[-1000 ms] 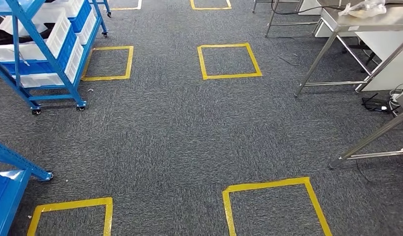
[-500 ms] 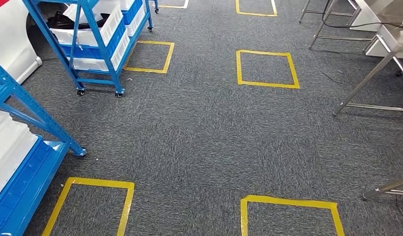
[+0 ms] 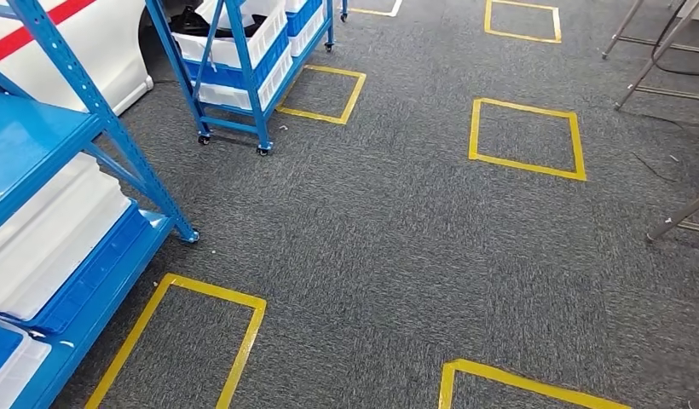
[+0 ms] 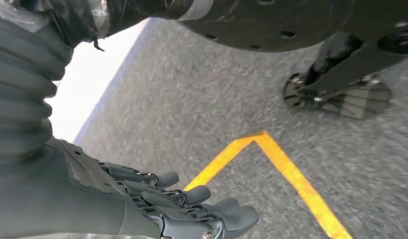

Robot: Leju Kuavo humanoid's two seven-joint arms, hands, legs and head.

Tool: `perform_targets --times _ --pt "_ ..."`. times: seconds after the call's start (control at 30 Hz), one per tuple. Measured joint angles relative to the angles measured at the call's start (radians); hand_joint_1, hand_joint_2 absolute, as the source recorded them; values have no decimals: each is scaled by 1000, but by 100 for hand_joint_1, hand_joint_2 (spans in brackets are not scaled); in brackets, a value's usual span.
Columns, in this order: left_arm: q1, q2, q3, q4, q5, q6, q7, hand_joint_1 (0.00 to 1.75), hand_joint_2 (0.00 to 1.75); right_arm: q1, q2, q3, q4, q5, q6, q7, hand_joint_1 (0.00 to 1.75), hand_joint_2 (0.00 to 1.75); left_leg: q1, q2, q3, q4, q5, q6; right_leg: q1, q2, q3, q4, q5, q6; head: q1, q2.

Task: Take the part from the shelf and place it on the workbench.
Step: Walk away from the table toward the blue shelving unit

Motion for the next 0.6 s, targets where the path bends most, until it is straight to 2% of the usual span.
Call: perform_targets --times 0.03,0.1,0.13,0.17,0.2,0.23,0.27,0.33,0.37,0.4,0.47,0.5,0.53,0.6 --pt "1 0 0 0 0 0 0 0 0 -1 0 0 0 0 0 -1 0 175 -1 22 -9 17 -14 -3 -1 -14 1 -5 5 -9 0 0" --pt "-2 0 0 0 0 0 0 0 0 4 1 0 0 0 0 -2 0 175 -3 84 -49 109 -77 -7 2 -47 -2 -12 11 -24 -1 0" --pt "-3 0 0 0 -1 0 0 0 0 8 1 -1 0 0 0 -2 0 175 -3 104 -75 174 -114 -9 5 -63 -5 -12 12 -27 -2 0" --pt "-3 1 0 0 -1 -1 0 0 0 11 1 -1 0 0 0 -2 0 175 -3 113 -96 230 -140 -11 7 -81 -8 -11 12 -27 -2 0" --pt "-2 1 0 0 -2 -1 0 0 0 12 1 -1 0 0 0 -2 0 175 -3 118 -102 258 -148 -13 9 -98 -11 -9 12 -27 -2 0" --pt "-1 1 0 0 -3 -1 0 0 0 11 1 -1 0 0 0 -2 0 175 -3 123 -89 249 -137 -14 10 -114 -12 -8 11 -27 -2 0" --pt "-1 1 0 0 -3 -1 1 0 0 10 1 -1 0 0 0 -2 0 175 -3 132 -57 203 -113 -13 11 -128 -13 -5 10 -26 -2 0" --pt "-1 1 0 0 -3 -1 1 0 0 9 1 -1 0 0 1 -2 0 175 -9 177 22 70 -68 -4 13 -154 -12 2 5 -19 -2 0" --pt "-2 1 0 0 -3 -1 2 0 0 8 2 -1 0 0 2 -2 0 175 -13 194 47 24 -57 3 15 -165 -11 5 2 -15 -2 0" --pt "-3 1 0 0 -3 -1 2 0 0 7 2 -1 0 0 2 -2 0 175 -17 203 57 1 -55 9 17 -175 -11 7 0 -10 -2 0" --pt "-1 2 0 0 -3 -1 2 0 0 2 1 -2 0 0 2 -2 0 175 -17 182 56 -6 -50 20 19 -192 -8 9 -3 -1 -2 0" --pt "0 2 0 0 -3 -1 2 0 0 0 1 -2 0 0 2 -2 0 175 -14 171 57 -12 -46 26 17 -179 -7 16 -10 4 -1 0" --pt "-1 2 0 0 -3 -1 2 0 0 -2 1 -2 0 0 2 -2 0 175 -11 161 59 -17 -41 33 15 -153 -13 36 -26 9 -1 0" --pt "-3 2 0 0 -3 -1 2 0 0 0 0 -3 0 0 2 -2 0 175 -7 140 58 -23 -34 43 8 -83 -52 130 -86 18 -1 0"
